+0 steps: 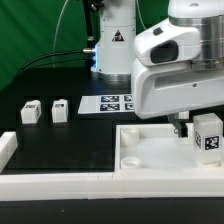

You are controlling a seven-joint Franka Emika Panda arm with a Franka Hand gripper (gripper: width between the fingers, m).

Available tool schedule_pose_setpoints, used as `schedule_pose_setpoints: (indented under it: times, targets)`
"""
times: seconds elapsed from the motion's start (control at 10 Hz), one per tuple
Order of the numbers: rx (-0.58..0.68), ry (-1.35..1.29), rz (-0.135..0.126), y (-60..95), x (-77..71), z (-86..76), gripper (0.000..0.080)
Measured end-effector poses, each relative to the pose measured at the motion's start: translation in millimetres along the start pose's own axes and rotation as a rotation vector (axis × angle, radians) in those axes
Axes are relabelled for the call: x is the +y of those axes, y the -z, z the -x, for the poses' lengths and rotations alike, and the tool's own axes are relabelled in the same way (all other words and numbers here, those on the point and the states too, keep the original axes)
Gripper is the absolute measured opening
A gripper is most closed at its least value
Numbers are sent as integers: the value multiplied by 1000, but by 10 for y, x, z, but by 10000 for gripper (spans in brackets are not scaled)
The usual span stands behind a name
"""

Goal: Assemble one leg

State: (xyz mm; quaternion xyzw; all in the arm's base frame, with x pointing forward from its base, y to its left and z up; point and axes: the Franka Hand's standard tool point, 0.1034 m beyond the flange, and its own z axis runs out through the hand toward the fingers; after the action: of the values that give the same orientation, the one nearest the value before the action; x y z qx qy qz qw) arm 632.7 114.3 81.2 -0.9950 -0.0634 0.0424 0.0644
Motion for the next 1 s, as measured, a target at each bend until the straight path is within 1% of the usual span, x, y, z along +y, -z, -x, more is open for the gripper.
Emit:
schedule_pose_setpoints:
  times: [0.1,0.2,0.3,0.4,0.5,0.6,1.0]
  targets:
    - [2,-19,0,0,-10,-4,648]
    - [2,-19,0,1,-5,-4,563]
    - [2,-20,0,1,-2,-4,563]
    - [2,-20,0,1,-2,-4,410]
    - [2,-20,3,2,13,-4,410]
    - [2,-22,3,4,25,-5,293]
    - [3,-68,3,4,33,-5,293]
